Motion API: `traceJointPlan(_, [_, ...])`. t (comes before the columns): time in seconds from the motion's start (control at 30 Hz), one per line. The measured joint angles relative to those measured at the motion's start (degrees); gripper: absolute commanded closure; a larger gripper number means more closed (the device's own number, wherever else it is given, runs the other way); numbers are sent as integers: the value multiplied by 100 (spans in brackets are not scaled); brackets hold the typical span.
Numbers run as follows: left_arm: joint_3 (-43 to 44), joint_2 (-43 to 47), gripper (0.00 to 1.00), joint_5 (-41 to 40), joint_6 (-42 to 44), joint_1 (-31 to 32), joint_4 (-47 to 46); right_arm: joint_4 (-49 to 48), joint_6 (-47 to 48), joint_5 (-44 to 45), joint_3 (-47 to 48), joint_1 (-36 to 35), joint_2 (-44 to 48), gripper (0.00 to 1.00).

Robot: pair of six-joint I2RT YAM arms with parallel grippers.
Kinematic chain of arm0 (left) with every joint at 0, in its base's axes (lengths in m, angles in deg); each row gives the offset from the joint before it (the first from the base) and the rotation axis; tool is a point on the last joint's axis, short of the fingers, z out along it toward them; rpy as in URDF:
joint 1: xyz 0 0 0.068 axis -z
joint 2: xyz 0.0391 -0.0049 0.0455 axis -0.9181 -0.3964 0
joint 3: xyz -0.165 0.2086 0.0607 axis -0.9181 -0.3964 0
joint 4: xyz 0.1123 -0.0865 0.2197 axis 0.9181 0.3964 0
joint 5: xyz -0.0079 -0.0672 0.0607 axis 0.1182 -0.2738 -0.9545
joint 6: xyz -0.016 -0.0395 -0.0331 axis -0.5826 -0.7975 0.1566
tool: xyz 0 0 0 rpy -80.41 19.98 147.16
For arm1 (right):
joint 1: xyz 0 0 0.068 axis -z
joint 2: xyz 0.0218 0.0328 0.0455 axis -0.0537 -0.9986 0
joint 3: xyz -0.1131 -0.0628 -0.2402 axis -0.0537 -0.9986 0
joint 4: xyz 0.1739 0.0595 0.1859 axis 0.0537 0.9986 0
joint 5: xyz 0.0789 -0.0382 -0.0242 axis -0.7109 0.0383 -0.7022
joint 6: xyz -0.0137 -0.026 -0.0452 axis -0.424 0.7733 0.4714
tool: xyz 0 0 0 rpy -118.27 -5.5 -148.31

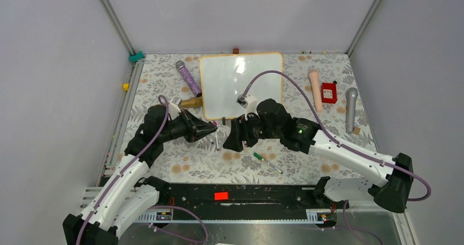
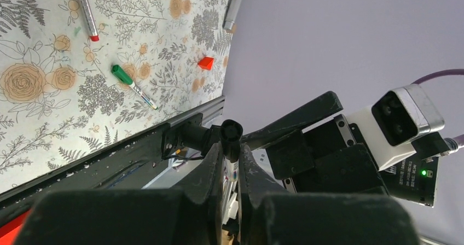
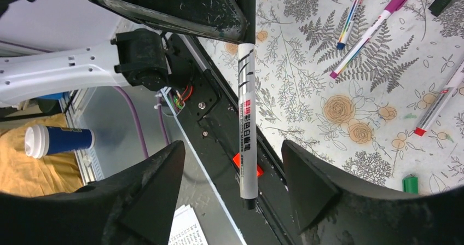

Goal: Write a sentence on the whiteboard
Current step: Pass from the right arm to the left, then pass from the left arm to the right

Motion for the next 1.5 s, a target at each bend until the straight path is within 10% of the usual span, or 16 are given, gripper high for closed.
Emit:
traceJointPlan(0.2, [2,-68,100,63,-219,0,-197,-181,-435,428,-225,2,446,2])
traceJointPlan(0.43, [-7,-63,100,179,-870,0,-874,-680,-1447,1613,-905,0,1504,0])
traceJointPlan(1.07, [219,-363,100,350,-1722,-122,-1797,-1681,-3506,2656,-1937,2,2406,2])
traceJointPlan(1.5, [424,-505,100,361,-1733,-131,-1873,-2562,-3799,2138,-1576,0,1532,24])
